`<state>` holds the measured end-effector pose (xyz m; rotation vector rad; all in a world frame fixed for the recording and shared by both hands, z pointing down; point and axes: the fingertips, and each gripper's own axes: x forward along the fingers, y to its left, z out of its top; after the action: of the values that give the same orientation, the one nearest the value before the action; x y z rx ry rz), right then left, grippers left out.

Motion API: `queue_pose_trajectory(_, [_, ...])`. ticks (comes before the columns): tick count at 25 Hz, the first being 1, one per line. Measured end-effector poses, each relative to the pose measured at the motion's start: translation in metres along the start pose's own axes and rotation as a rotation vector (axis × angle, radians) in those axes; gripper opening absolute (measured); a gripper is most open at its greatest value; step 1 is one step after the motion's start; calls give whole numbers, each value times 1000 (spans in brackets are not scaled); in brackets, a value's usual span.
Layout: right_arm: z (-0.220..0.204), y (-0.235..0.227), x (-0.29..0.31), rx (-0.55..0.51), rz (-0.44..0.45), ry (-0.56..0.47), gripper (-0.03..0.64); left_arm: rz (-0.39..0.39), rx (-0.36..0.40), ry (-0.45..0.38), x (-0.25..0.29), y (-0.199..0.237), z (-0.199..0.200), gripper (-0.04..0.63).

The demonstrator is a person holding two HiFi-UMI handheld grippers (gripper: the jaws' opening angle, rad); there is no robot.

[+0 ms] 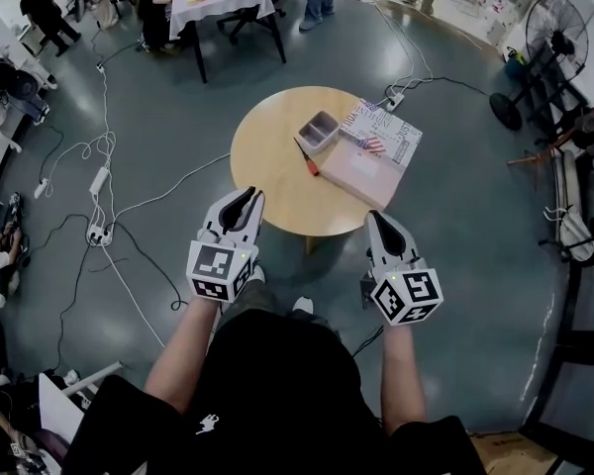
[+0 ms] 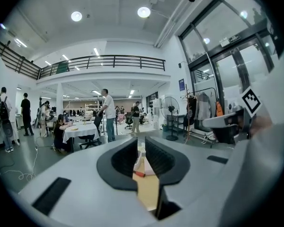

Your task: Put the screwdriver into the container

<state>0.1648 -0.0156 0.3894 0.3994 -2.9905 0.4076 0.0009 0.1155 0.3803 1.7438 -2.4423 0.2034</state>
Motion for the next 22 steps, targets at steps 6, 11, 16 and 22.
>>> queue_pose_trajectory(6, [5,-4,5,1,-10,-8,3,-15,7,2,9,2,4,89])
queue_pose_trajectory(11, [4,-10,11,0,-33,0,3,-41,1,10,24,7,0,112])
queue_pose_trajectory(16, [3,-20,22,-2,-62,9,3,-70,4,19,45,12,-3,131])
queue_pose_trajectory(22, [6,-30,49,10,-85,16,3,-120,11,35,78,24,0,181])
